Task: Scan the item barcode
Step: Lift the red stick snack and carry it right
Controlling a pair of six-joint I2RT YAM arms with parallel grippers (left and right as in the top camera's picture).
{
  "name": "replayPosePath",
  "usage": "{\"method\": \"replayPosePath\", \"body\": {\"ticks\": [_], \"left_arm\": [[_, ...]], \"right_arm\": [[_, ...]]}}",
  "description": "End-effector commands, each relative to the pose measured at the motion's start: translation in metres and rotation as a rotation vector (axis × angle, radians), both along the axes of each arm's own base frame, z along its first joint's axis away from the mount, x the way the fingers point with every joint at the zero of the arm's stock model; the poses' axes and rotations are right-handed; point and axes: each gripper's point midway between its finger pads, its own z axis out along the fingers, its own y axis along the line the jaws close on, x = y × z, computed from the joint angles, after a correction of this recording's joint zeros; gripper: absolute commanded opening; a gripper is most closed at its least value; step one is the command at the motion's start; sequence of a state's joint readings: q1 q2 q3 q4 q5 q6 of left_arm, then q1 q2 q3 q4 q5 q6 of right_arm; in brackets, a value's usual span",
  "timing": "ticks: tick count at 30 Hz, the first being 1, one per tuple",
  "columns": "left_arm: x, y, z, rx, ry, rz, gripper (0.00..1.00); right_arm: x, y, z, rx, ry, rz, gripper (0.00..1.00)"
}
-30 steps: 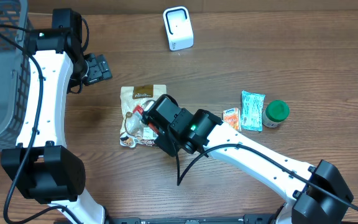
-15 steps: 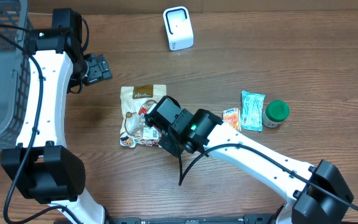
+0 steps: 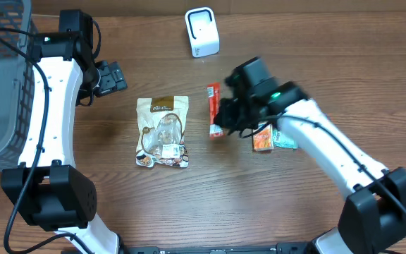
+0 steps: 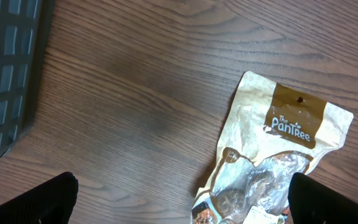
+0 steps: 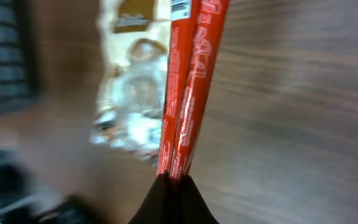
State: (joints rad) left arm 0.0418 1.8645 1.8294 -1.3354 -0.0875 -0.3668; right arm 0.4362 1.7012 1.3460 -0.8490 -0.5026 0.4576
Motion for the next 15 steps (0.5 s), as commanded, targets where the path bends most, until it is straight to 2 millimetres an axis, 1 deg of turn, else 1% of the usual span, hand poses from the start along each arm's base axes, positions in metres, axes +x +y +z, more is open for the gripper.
{"method": "replayPosePath", "body": {"ticks": [1, 2, 5, 10, 15], "left_arm": [[0.002, 0.003, 0.003, 0.009, -0.011, 0.005, 1.0], [0.002, 0.003, 0.003, 0.009, -0.01, 0.005, 1.0], [0.002, 0.003, 0.003, 0.009, -0.011, 0.005, 1.0], [0.002, 0.003, 0.003, 0.009, -0.01, 0.004, 1.0], [0.002, 0.003, 0.003, 0.009, -0.011, 0.005, 1.0]], "right_arm": [[-0.019, 0.018, 0.039, 0.298, 0.146, 0.061, 0.04], [-0.015, 0.011, 0.041, 0.304, 0.15, 0.041, 0.04], [-0.007, -0.003, 0.033, 0.253, 0.145, -0.009, 0.04], [-0.005, -0.008, 0.026, 0.204, 0.118, -0.01, 0.04], [-0.003, -0.01, 0.024, 0.186, 0.108, -0.015, 0.04]]}}
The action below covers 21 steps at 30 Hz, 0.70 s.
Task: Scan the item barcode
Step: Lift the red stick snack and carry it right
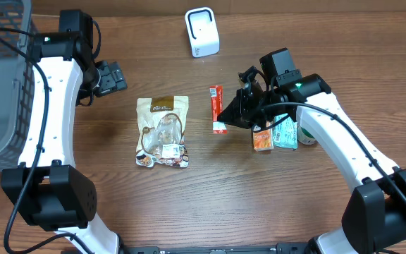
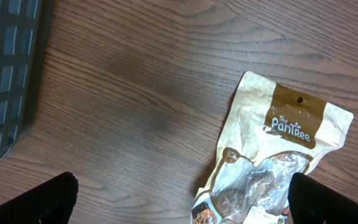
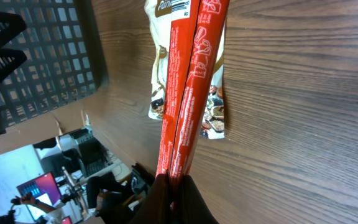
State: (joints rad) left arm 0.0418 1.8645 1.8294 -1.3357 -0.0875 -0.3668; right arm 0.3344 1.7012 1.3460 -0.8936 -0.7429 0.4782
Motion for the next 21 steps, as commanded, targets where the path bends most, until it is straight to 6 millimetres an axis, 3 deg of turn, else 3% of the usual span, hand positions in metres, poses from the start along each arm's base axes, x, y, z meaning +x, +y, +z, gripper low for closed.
{"method": "replayPosePath", "body": {"ticks": [1, 21], "left_arm": [[0.002, 0.0031, 0.0032, 0.009, -0.011, 0.005, 1.0], [0.002, 0.0031, 0.0031, 0.009, -0.011, 0.005, 1.0]], "right_arm": [[0.0016, -0.0015, 0.0046, -0.004, -0.036, 0.009, 0.04], [0.0076, -0.0091, -0.0028, -0.067, -0.07, -0.004, 0.04]]}}
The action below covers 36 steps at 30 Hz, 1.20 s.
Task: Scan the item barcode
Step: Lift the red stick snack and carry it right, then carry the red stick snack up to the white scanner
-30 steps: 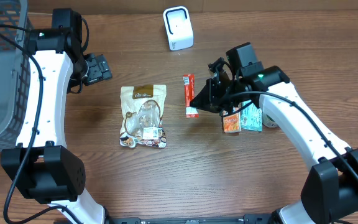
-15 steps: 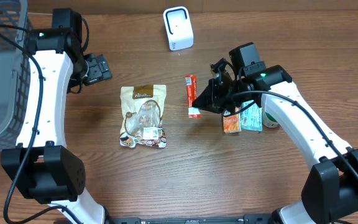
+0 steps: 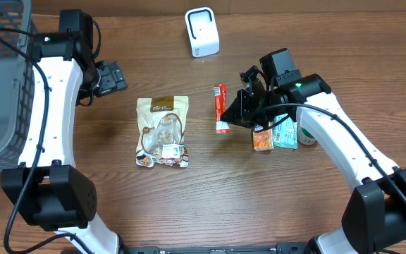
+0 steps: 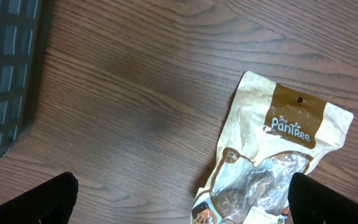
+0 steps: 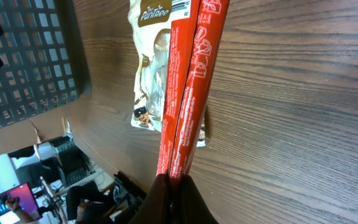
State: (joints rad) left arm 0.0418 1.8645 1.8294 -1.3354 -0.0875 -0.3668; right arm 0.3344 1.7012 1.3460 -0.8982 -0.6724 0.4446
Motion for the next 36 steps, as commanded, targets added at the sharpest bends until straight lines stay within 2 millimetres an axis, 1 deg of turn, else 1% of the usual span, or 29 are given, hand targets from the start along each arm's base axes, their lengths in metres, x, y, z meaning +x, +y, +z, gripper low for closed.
{"method": "replayPosePath", "body": {"ticks": [1, 10, 13, 15, 16, 18, 19, 20, 21, 23, 25, 26, 27, 28, 29, 30, 33, 34, 35, 36], "left_arm": [[0.002, 0.003, 0.003, 0.009, -0.011, 0.005, 1.0], [0.002, 0.003, 0.003, 0.009, -0.011, 0.004, 1.0], [0.002, 0.003, 0.003, 0.009, -0.011, 0.004, 1.0], [0.002, 0.003, 0.003, 0.009, -0.011, 0.005, 1.0], [0.002, 0.003, 0.003, 0.009, -0.011, 0.004, 1.0], [0.002, 0.003, 0.003, 0.009, -0.011, 0.004, 1.0], [0.002, 0.003, 0.003, 0.009, -0.011, 0.004, 1.0], [0.002, 0.003, 0.003, 0.009, -0.011, 0.004, 1.0], [0.002, 0.003, 0.003, 0.009, -0.011, 0.004, 1.0], [0.002, 0.003, 0.003, 0.009, -0.011, 0.005, 1.0], [0.002, 0.003, 0.003, 0.009, -0.011, 0.004, 1.0], [0.002, 0.003, 0.003, 0.009, -0.011, 0.004, 1.0], [0.002, 0.003, 0.003, 0.009, -0.011, 0.004, 1.0], [0.002, 0.003, 0.003, 0.009, -0.011, 0.004, 1.0], [0.002, 0.003, 0.003, 0.009, -0.011, 0.004, 1.0], [0.002, 0.003, 0.003, 0.009, -0.011, 0.004, 1.0], [0.002, 0.003, 0.003, 0.009, -0.011, 0.004, 1.0], [0.002, 0.003, 0.003, 0.009, -0.011, 0.004, 1.0], [0.002, 0.003, 0.003, 0.009, -0.011, 0.004, 1.0], [0.002, 0.003, 0.003, 0.009, -0.011, 0.004, 1.0]], "right_arm": [[0.003, -0.001, 0.005, -0.001, -0.031, 0.0, 0.04], [0.007, -0.004, 0.003, -0.028, -0.054, -0.008, 0.04], [0.008, -0.004, 0.003, -0.033, -0.098, 0.038, 0.04], [0.007, -0.004, 0.003, -0.04, -0.159, 0.102, 0.04], [0.01, -0.007, 0.001, -0.068, -0.214, 0.144, 0.04], [0.017, -0.016, -0.006, -0.14, -0.24, 0.128, 0.04], [0.025, -0.028, -0.012, -0.224, -0.267, 0.1, 0.04], [0.031, -0.033, -0.014, -0.264, -0.296, 0.098, 0.04], [0.043, -0.04, -0.014, -0.325, -0.377, 0.115, 0.04], [0.056, -0.044, -0.008, -0.367, -0.459, 0.132, 0.03], [0.067, -0.046, 0.005, -0.399, -0.527, 0.148, 0.04], [0.076, -0.049, 0.016, -0.424, -0.563, 0.131, 0.04], [0.09, -0.053, 0.039, -0.455, -0.62, 0.097, 0.03], [0.099, -0.055, 0.056, -0.478, -0.662, 0.079, 0.03], [0.103, -0.056, 0.066, -0.491, -0.686, 0.08, 0.03], [0.11, -0.059, 0.089, -0.52, -0.731, 0.09, 0.03], [0.122, -0.062, 0.132, -0.563, -0.792, 0.102, 0.03], [0.13, -0.062, 0.152, -0.587, -0.834, 0.121, 0.03], [0.137, -0.064, 0.16, -0.623, -0.868, 0.135, 0.03], [0.144, -0.067, 0.164, -0.658, -0.896, 0.138, 0.03]]}}
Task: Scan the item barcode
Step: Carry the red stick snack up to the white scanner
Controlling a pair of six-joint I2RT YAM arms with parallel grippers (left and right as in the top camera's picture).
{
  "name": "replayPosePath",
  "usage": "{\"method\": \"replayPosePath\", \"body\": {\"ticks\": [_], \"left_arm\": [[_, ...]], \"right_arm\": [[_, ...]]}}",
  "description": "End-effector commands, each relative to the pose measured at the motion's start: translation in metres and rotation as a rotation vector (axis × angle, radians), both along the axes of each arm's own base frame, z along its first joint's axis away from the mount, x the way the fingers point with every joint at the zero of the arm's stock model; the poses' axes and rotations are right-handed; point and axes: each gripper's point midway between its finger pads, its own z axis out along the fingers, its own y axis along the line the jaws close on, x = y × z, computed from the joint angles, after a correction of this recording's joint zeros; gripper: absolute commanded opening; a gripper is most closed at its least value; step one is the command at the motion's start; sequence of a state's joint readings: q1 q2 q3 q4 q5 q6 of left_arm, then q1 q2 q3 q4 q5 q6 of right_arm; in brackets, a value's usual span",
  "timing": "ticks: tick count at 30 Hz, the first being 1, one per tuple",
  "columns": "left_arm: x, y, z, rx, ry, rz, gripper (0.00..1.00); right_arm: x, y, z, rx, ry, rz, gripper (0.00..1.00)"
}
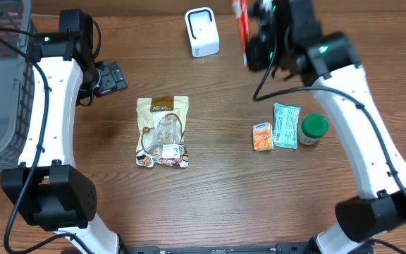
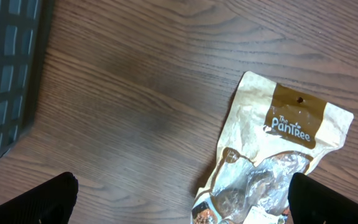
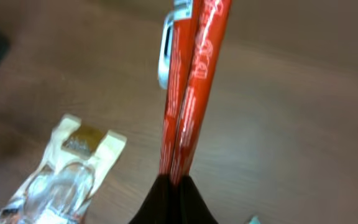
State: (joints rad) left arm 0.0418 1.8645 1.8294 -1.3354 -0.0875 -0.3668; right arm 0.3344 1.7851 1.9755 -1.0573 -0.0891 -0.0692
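Note:
My right gripper (image 3: 174,182) is shut on a long red snack packet (image 3: 188,81), seen blurred in the overhead view as the red packet (image 1: 242,21), raised high at the back of the table, right of the white barcode scanner (image 1: 202,32). In the right wrist view the scanner (image 3: 165,59) peeks out behind the packet's far end. My left gripper (image 2: 179,199) stands open over the table at the left, its dark fingertips (image 2: 42,199) at the frame's bottom corners.
A beige Pantree pouch (image 1: 163,132) lies mid-table. An orange packet (image 1: 262,137), a teal packet (image 1: 285,125) and a green-lidded jar (image 1: 314,128) sit at the right. A dark wire basket (image 1: 2,85) stands at the left edge.
My right arm has risen and swung toward the back of the table, carrying the red packet from beside the orange packet up near the scanner. The left arm has not moved.
My right gripper held the red packet low over the table next to the pouch and the small packets, shifting it slightly across three moments. Now the packet is lifted high near the scanner. The left gripper stayed open and still throughout.

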Motion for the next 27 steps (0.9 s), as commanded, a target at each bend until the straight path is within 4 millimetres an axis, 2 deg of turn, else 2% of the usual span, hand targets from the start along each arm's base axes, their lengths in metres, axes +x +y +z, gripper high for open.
{"method": "replayPosePath", "body": {"ticks": [1, 7, 10, 11, 15, 21, 25, 27], "left_arm": [[0.002, 0.003, 0.003, 0.009, -0.011, 0.004, 1.0], [0.002, 0.003, 0.003, 0.009, -0.011, 0.004, 1.0], [0.002, 0.003, 0.003, 0.009, -0.011, 0.004, 1.0], [0.002, 0.003, 0.003, 0.009, -0.011, 0.004, 1.0], [0.002, 0.003, 0.003, 0.009, -0.011, 0.004, 1.0], [0.002, 0.003, 0.003, 0.009, -0.011, 0.004, 1.0], [0.002, 0.003, 0.003, 0.009, -0.011, 0.004, 1.0], [0.002, 0.003, 0.003, 0.009, -0.011, 0.004, 1.0]], "right_arm": [[0.031, -0.014, 0.021, -0.173, -0.141, 0.017, 0.04], [0.07, -0.014, 0.008, -0.333, -0.254, 0.064, 0.04], [0.091, -0.015, -0.012, -0.433, -0.278, 0.089, 0.04], [0.103, -0.018, -0.022, -0.486, -0.285, 0.066, 0.04], [0.129, -0.023, -0.054, -0.625, -0.292, 0.023, 0.04], [0.152, -0.015, -0.093, -0.755, -0.304, 0.01, 0.04], [0.159, -0.005, -0.13, -0.849, -0.283, 0.003, 0.04], [0.161, -0.003, -0.138, -0.879, -0.287, -0.02, 0.04]]}}
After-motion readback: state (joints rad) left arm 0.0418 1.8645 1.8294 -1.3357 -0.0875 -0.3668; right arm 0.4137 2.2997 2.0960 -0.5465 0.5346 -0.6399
